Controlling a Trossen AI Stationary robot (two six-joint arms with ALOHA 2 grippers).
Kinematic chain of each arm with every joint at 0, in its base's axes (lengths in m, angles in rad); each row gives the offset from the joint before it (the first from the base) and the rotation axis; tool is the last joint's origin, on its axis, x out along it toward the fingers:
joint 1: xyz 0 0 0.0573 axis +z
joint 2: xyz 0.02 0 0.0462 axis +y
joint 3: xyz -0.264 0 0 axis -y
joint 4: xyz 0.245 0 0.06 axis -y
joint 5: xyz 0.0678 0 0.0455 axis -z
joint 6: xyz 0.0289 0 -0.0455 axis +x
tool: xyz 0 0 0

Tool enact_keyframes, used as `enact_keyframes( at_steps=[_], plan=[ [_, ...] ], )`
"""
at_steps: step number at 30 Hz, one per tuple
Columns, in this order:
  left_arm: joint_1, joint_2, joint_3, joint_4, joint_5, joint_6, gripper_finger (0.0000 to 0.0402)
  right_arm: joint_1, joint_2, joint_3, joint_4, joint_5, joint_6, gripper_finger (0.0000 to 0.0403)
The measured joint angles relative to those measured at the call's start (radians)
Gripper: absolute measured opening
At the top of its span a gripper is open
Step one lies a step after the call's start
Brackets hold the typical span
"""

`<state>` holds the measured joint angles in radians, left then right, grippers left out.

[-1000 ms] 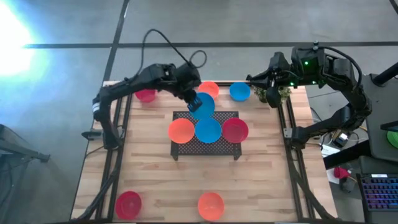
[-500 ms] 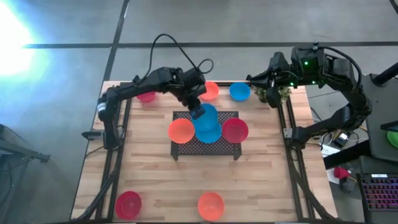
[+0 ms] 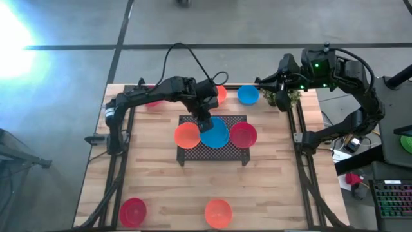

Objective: Pick & Place Mini bowls
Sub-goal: Stack the left blue bowl on top of the blue bowl on the shelf

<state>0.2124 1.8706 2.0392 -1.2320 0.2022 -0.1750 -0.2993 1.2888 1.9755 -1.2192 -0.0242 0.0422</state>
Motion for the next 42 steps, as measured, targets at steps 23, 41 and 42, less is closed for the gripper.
enact_keyframes(
  at_steps=[23, 41, 42],
  plan=[
    [-0.001, 0.000, -0.020, 0.011, -0.025, -0.021, 0.0000, 0.000, 0.000, 0.000, -0.003, 0.000, 0.003, 0.0072],
    [-0.009, -0.001, -0.049, 0.043, -0.045, -0.041, 0.0029, 0.000, 0.000, 0.000, -0.002, 0.000, 0.030, 0.0073],
    [-0.009, -0.001, -0.049, 0.043, -0.047, -0.042, 0.0032, 0.000, 0.000, 0.000, -0.002, 0.000, 0.030, 0.0072]
  ],
)
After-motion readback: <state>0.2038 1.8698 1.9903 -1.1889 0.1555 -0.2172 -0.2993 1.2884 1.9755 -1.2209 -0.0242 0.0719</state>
